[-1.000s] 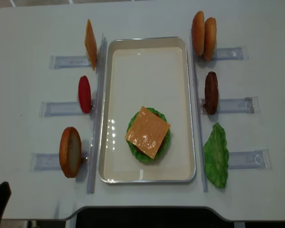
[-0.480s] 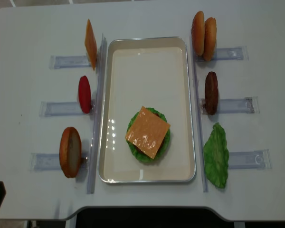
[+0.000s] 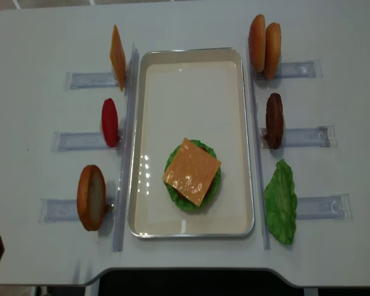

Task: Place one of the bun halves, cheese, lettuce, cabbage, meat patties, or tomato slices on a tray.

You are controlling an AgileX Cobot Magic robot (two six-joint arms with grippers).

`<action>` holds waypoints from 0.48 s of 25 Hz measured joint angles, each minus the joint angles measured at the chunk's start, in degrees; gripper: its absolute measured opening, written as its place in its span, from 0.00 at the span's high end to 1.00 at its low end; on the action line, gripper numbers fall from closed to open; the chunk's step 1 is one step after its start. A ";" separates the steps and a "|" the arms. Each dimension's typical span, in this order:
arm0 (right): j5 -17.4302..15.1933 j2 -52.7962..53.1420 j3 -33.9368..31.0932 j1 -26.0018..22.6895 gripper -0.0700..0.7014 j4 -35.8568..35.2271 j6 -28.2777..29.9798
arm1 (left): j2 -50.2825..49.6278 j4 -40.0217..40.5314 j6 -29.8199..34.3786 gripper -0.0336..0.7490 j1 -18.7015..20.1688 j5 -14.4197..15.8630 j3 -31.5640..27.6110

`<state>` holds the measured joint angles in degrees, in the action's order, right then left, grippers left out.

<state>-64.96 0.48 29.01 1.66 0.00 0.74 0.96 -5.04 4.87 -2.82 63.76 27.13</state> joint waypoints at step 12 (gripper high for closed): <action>0.00 0.00 0.00 0.00 0.39 0.00 0.00 | 0.00 0.00 0.00 0.90 1.67 0.00 0.00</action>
<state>-64.96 0.48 29.01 1.66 0.00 0.74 0.96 -5.04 4.87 -1.15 63.76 27.13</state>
